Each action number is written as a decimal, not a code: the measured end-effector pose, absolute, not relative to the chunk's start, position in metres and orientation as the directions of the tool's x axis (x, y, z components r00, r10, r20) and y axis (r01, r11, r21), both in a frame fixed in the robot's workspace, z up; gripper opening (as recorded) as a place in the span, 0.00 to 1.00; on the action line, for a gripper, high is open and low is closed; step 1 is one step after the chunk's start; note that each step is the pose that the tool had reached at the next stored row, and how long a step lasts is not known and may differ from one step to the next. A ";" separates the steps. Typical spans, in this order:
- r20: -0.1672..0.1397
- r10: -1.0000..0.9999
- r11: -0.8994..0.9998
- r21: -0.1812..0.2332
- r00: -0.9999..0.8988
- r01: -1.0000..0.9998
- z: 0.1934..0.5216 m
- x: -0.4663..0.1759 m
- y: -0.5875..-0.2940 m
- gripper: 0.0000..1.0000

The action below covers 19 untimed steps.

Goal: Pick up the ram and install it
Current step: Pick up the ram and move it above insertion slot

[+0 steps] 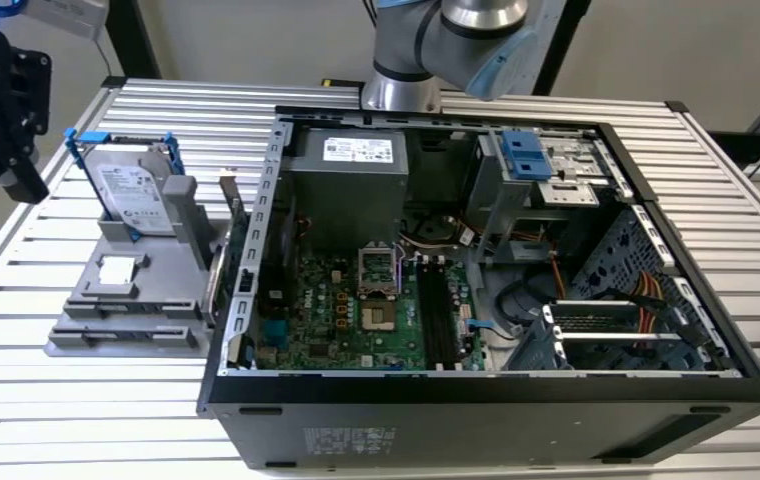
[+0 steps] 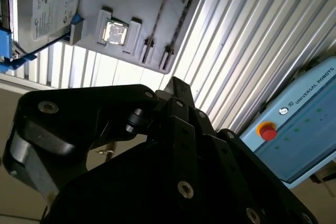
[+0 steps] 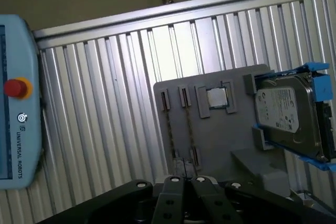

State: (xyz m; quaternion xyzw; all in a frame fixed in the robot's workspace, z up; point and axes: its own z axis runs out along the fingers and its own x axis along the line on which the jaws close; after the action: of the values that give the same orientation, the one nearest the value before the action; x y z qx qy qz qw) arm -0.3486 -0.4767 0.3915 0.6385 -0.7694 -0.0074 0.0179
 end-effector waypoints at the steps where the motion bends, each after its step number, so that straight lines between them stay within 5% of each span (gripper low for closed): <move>1: 0.018 -0.985 0.173 0.033 -0.172 -0.984 0.392 -0.349 -0.477 0.00; 19: 0.016 -0.998 0.055 0.016 -0.055 -0.998 0.391 -0.349 -0.477 0.00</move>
State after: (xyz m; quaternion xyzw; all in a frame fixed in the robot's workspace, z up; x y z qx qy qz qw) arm -0.3492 -0.4768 0.3914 0.6873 -0.7263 -0.0005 0.0115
